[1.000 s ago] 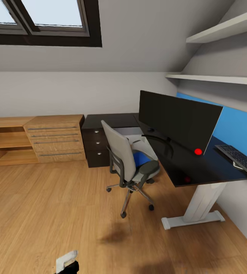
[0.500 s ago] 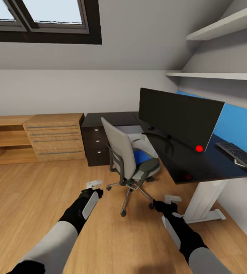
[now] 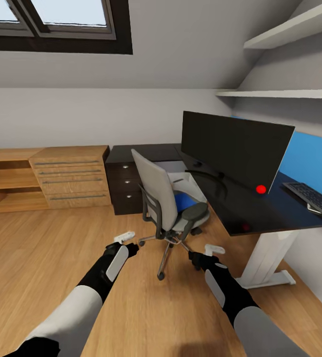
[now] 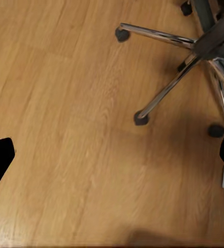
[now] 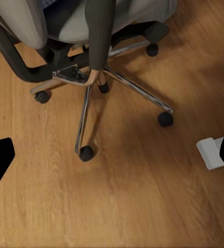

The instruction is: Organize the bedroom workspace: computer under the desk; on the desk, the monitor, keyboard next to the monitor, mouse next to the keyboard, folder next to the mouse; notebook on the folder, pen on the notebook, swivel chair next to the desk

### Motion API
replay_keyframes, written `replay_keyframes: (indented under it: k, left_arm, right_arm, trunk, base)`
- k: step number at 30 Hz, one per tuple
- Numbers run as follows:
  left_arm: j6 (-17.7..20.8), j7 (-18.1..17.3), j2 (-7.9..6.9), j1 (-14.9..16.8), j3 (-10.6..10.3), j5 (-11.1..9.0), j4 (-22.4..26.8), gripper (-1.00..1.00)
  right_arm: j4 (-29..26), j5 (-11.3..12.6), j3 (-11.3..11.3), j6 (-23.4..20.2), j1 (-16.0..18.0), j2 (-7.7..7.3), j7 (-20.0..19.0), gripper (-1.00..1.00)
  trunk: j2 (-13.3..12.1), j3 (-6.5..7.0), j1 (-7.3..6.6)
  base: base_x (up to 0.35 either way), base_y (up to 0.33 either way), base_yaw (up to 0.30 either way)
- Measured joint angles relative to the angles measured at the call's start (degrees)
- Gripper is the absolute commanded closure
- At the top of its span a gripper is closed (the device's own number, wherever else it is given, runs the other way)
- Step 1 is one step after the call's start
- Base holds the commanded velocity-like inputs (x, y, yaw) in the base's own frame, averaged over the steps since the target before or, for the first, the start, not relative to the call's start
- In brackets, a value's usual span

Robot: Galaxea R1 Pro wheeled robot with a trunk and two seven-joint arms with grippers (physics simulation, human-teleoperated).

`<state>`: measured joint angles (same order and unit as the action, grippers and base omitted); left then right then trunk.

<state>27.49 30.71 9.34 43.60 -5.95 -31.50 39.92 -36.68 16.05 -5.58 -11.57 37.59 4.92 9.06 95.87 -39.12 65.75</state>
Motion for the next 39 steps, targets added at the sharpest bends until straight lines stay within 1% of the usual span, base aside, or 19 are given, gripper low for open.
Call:
replay_keyframes:
  k: [5,6,7,9,12,14,16,18,21,22,23,24,28,32,34,36,38,39]
  left_arm:
    - [-0.3,0.0,-0.67,-2.2,0.1,-0.1,0.4,-1.00]
    - [-0.3,0.0,-0.95,-2.6,0.1,-0.1,0.7,-1.00]
    - [-0.3,0.0,-1.58,-3.5,0.1,-0.1,1.7,-1.00]
    - [-0.1,-0.1,-2.16,-4.3,0.1,-0.2,3.6,-1.00]
    - [0.0,0.0,-2.66,-6.2,0.0,-0.3,8.1,-1.00]
    - [0.2,0.0,-2.81,-8.6,-0.1,-0.3,12.3,-1.00]
    - [0.3,0.1,-2.88,-11.9,-0.5,-0.3,17.5,-1.00]
    - [0.4,0.1,-2.92,-15.6,-1.5,-0.3,23.6,-1.00]
    - [0.4,0.3,-3.07,-21.5,-4.4,-0.1,32.9,-1.00]
    - [0.5,0.4,-3.18,-24.8,-6.4,-0.1,37.6,-1.00]
    - [0.5,0.5,-3.24,-26.4,-7.4,-0.1,39.4,-1.00]
    - [0.6,0.6,-3.33,-29.1,-9.2,-0.3,41.7,-1.00]
    - [0.7,0.5,-3.30,-31.1,-10.5,-0.6,41.5,-1.00]
    - [0.7,0.5,-3.35,-31.9,-11.1,-0.8,41.4,-1.00]
    - [0.8,0.5,-3.61,-32.1,-11.2,-0.9,41.4,-1.00]
    - [0.8,0.5,-4.08,-32.2,-11.2,-0.9,41.4,-1.00]
    - [0.8,0.5,-4.90,-32.3,-11.3,-0.9,41.5,-1.00]
    - [0.8,0.5,-5.96,-32.3,-11.3,-0.9,41.7,-1.00]
  right_arm:
    - [-0.1,0.4,0.0,0.0,0.0,0.04,-0.8,-1.00]
    - [-0.2,0.4,0.0,0.0,0.0,0.04,-0.9,-1.00]
    - [-0.3,0.4,0.0,0.0,0.0,0.03,-1.2,-1.00]
    - [-0.4,0.5,0.0,0.0,0.0,0.00,-1.4,-1.00]
    - [-0.8,0.5,0.1,0.1,0.0,-0.05,-1.5,-1.00]
    - [-0.9,0.5,0.1,0.1,0.0,-0.06,-1.6,-1.00]
    - [-1.1,0.5,0.1,0.2,-0.1,-0.05,-1.6,-1.00]
    - [-1.3,0.5,0.1,0.3,-0.1,-0.06,-1.6,-1.00]
    - [-1.9,0.5,0.2,0.3,-0.1,-0.15,-1.6,-1.00]
    - [-2.7,0.5,0.2,0.2,-0.2,-0.24,-1.6,-1.00]
    - [-3.3,0.5,0.2,0.2,-0.2,-0.29,-1.6,-1.00]
    - [-4.9,0.5,0.3,0.2,-0.4,-0.38,-1.6,-1.00]
    - [-6.6,0.4,0.3,0.1,-0.9,-0.41,-1.4,-1.00]
    - [-7.4,0.6,0.3,-0.2,-1.2,-0.44,-1.4,-1.00]
    - [-7.7,1.2,0.4,-0.5,-1.4,-0.49,-1.3,-1.00]
    - [-7.8,1.7,0.4,-0.6,-1.5,-0.57,-1.3,-1.00]
    - [-7.9,2.3,0.4,-0.7,-1.8,-0.70,-1.3,-1.00]
    - [-8.1,2.9,0.4,-0.9,-2.0,-0.97,-1.3,-1.00]
  trunk:
    - [2.0,-0.90,1.10]
    - [2.4,-1.08,1.32]
    - [2.8,-1.26,1.54]
    - [3.6,-1.61,1.98]
    - [4.8,-2.15,2.64]
    - [5.6,-2.51,3.07]
    - [6.4,-2.87,3.51]
    - [7.2,-3.23,3.95]
    - [8.4,-3.77,4.61]
    - [8.8,-3.96,4.83]
    - [9.2,-4.13,5.05]
    - [9.6,-4.32,5.27]
    - [11.2,-5.03,6.15]
    - [12.8,-5.75,7.03]
    - [13.6,-6.10,7.47]
    - [14.4,-6.46,7.91]
    - [15.2,-6.82,8.35]
    - [15.6,-7.00,8.57]
  base:
    - [0.000,0.000,0.000]
    - [0.000,0.000,0.000]
    - [0.000,0.000,0.000]
    - [0.000,0.000,0.000]
    - [0.000,0.000,0.000]
    - [0.000,0.000,0.000]
    - [0.000,0.000,0.000]
    - [0.000,0.000,0.000]
    - [0.000,0.000,0.000]
    - [0.000,0.000,0.000]
    - [0.000,0.000,0.000]
    - [0.000,0.000,0.000]
    - [0.000,0.000,0.000]
    - [0.000,0.000,0.000]
    - [0.000,0.000,0.000]
    - [0.000,0.000,0.000]
    - [0.000,0.000,0.000]
    - [0.000,0.000,0.000]
